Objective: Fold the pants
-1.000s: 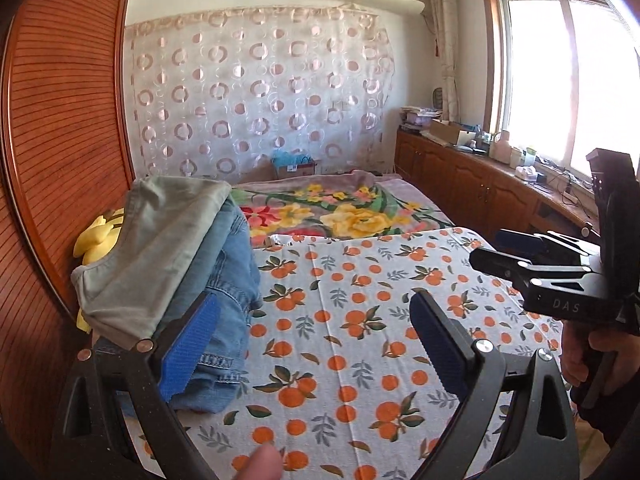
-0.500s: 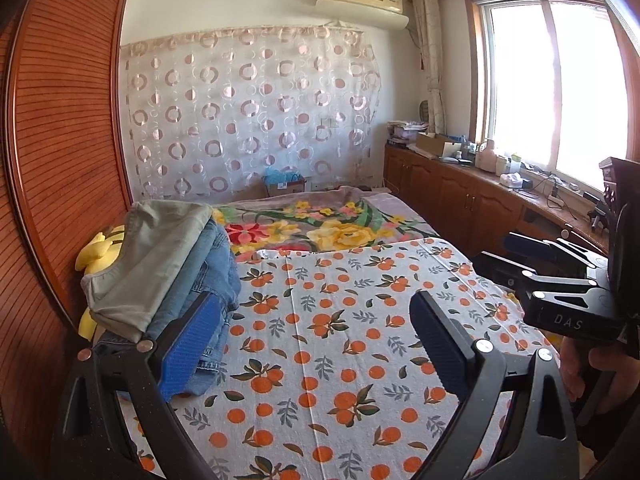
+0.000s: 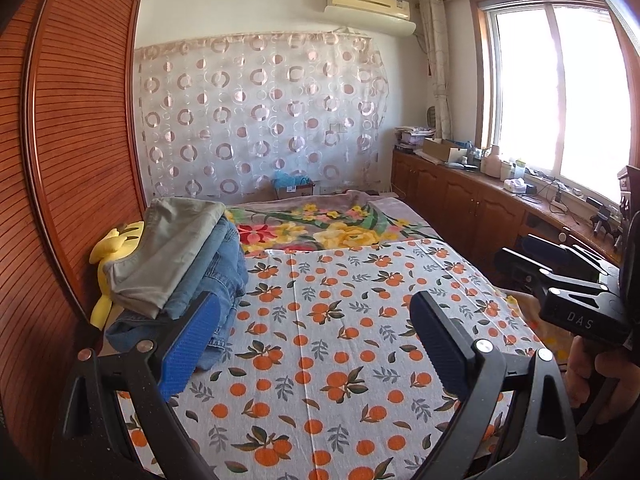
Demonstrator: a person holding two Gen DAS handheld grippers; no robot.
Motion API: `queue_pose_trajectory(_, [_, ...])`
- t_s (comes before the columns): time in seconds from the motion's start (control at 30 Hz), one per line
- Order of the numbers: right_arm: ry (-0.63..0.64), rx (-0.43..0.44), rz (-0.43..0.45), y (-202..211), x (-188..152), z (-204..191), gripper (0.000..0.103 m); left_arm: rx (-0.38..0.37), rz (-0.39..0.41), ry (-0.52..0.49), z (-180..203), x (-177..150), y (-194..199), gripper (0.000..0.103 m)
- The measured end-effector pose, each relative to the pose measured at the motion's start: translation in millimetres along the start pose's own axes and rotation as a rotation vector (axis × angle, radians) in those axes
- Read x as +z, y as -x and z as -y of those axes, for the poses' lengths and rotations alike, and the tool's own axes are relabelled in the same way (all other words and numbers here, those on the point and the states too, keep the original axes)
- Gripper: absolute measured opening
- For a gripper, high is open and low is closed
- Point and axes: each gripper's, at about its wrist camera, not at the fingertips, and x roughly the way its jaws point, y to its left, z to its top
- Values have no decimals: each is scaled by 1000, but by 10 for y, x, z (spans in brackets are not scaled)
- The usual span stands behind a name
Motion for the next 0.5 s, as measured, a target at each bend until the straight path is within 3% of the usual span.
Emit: queue_pose_trajectory(0.5, [-7, -26, 6, 48, -63, -5, 73, 16, 0, 14, -81, -36, 27, 96])
